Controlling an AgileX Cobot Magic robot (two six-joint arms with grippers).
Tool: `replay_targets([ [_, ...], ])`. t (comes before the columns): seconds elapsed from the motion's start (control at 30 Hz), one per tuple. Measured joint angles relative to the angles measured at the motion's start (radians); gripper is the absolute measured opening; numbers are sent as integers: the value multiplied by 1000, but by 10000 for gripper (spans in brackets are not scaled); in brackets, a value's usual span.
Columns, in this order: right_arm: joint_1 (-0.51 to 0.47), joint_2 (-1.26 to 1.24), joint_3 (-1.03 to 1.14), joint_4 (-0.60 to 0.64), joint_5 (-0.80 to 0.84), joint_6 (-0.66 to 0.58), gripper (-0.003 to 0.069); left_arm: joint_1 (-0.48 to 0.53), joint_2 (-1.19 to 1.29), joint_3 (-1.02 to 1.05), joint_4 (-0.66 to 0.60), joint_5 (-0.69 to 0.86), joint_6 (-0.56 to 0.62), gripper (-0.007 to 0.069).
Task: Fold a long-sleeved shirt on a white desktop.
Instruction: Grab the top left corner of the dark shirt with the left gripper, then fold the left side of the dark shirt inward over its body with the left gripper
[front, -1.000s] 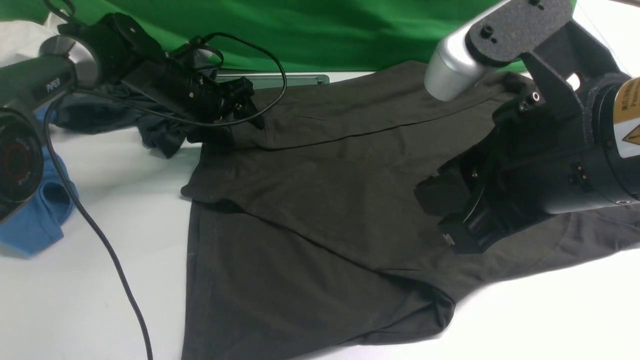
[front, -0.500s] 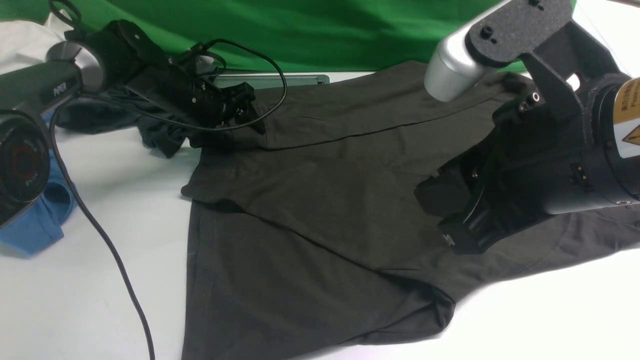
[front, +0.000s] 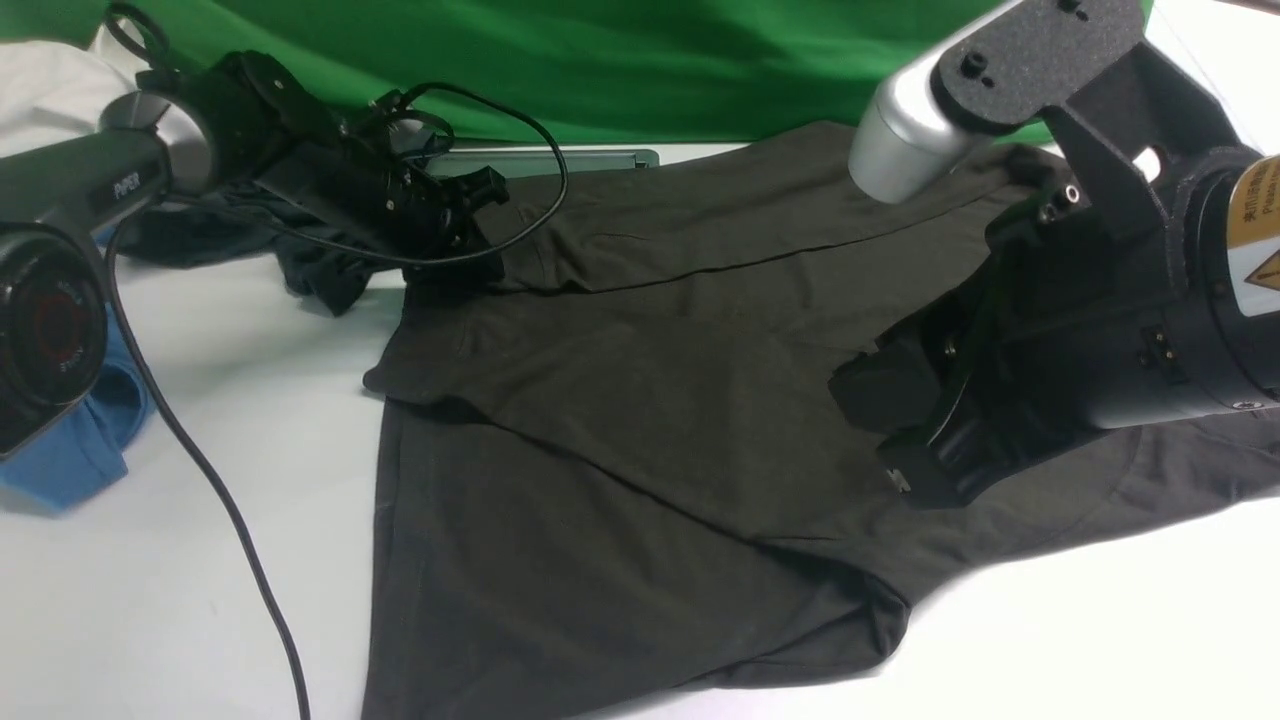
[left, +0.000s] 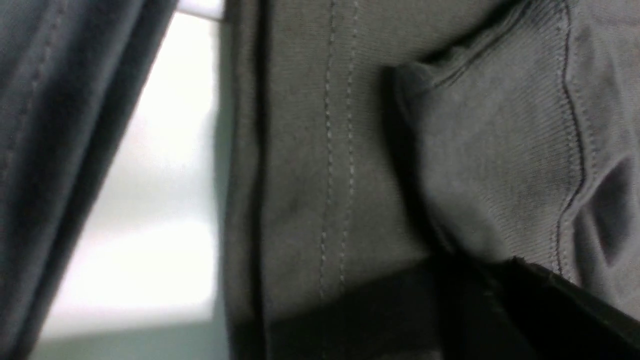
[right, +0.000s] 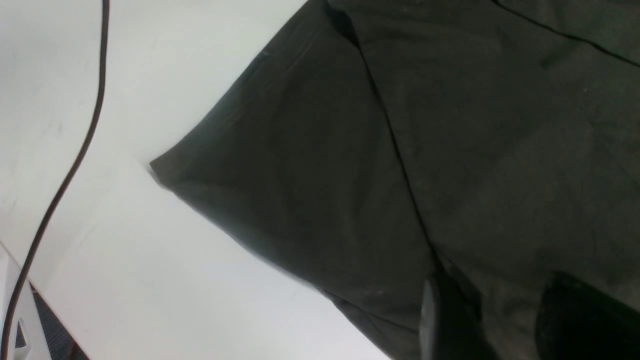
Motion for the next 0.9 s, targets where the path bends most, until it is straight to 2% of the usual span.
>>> replay_targets([
  [0.43, 0, 0, 0, 0, 18, -7, 275, 4, -80, 1, -1, 3, 43, 36],
  [0.63, 0, -1, 0, -25, 55, -8, 275, 20, -164, 1, 1, 74, 96, 36],
  [0.73, 0, -13, -2, -134, 101, 36, 275, 22, -204, 1, 18, 154, 108, 36],
  [0.87, 0, -45, -40, -414, 202, 197, 276, 22, -230, 1, 23, 249, 109, 36],
  [0.9, 0, -45, -40, -428, 202, 205, 276, 21, -230, 1, 23, 253, 109, 36],
])
